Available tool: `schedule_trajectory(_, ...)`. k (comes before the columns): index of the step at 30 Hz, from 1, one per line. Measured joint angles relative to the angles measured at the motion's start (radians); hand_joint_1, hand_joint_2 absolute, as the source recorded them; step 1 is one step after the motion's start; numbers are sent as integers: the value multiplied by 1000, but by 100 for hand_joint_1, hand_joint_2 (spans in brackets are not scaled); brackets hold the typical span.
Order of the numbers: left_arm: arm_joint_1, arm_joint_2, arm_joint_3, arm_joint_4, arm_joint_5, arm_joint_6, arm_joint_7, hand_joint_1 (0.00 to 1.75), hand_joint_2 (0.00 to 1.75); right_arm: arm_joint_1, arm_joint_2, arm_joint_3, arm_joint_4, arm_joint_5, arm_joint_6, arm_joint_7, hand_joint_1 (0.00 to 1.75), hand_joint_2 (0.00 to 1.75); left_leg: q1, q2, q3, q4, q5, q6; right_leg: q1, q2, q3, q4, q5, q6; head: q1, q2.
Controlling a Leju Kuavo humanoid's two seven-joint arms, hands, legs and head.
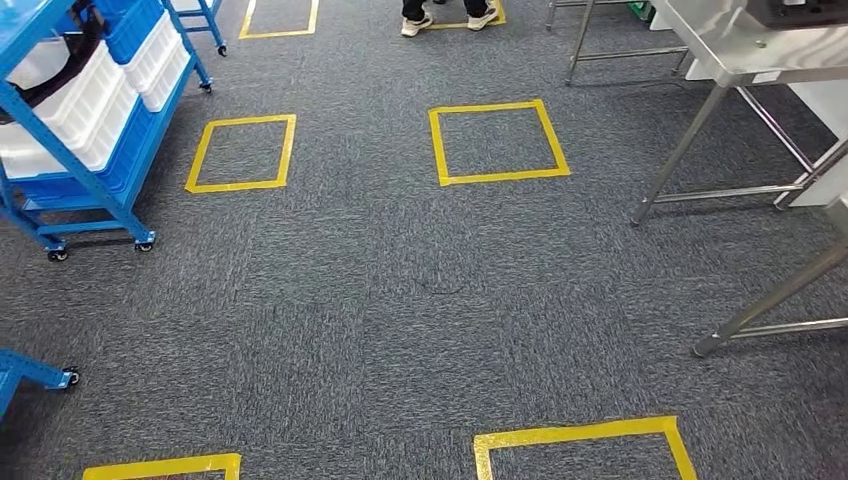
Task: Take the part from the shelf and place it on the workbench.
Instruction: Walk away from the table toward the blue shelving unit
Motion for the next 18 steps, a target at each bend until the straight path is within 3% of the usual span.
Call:
schedule_trajectory(2,2,0,1,-4,-2,-1,1,0,0,-1,2,-1,0,2,1,0,0,0,-6,29,69,-132,66,12,3,-25,8,0,-6,2,0,0)
schedule_trajectory(4,0,0,1,-8,-6,-2,1,0,0,-2,5,-2,-1,4,2,0,0,0,-17,64,123,-239,101,27,6,-46,14,0,-12,9,0,0)
schedule_trajectory(5,-1,0,2,-10,-8,-2,1,0,0,-3,6,-2,-1,5,3,0,0,0,-22,72,130,-257,102,32,6,-55,17,0,-14,14,0,0)
schedule_trajectory(7,2,-1,4,-13,-10,-2,1,0,0,-9,6,-3,-1,7,4,0,0,0,-24,53,132,-266,106,42,7,-70,22,-3,-16,24,0,0)
schedule_trajectory(8,4,-2,7,-13,-10,-3,0,0,0,-12,7,-3,-2,7,4,0,0,0,-21,43,136,-274,112,47,5,-62,24,1,-21,29,0,0)
schedule_trajectory(10,3,-4,11,-15,-11,-3,0,0,0,-13,7,-4,-2,8,4,0,0,0,-15,23,145,-291,124,58,2,-11,4,55,-58,37,1,0)
schedule_trajectory(11,1,-5,12,-16,-12,-3,0,0,0,-11,7,-4,-2,9,3,0,0,0,-14,14,144,-293,127,60,-1,21,-23,112,-90,40,1,0)
schedule_trajectory(13,-2,-5,16,-17,-15,-4,0,0,0,-8,7,-5,-2,12,3,0,0,0,-14,-12,141,-292,129,63,-5,48,-90,239,-141,44,1,0)
schedule_trajectory(14,-2,-5,17,-18,-17,-5,0,0,0,-7,7,-5,-2,13,3,0,0,0,-14,-26,141,-291,128,62,-7,51,-110,271,-141,46,1,0)
schedule_trajectory(15,-2,-5,18,-18,-18,-7,0,0,0,-7,7,-6,-2,14,3,0,0,0,-13,-41,141,-288,128,61,-9,53,-112,264,-119,48,1,0)
schedule_trajectory(16,-1,-6,18,-18,-19,-8,0,0,0,-6,7,-6,-2,14,3,0,0,0,-11,-57,142,-284,126,58,-12,57,-96,218,-80,50,1,0)
schedule_trajectory(18,-2,-7,19,-18,-20,-10,0,0,0,-5,7,-8,-3,15,3,0,0,0,-9,-85,138,-270,119,48,-20,97,-44,88,-12,52,1,0)
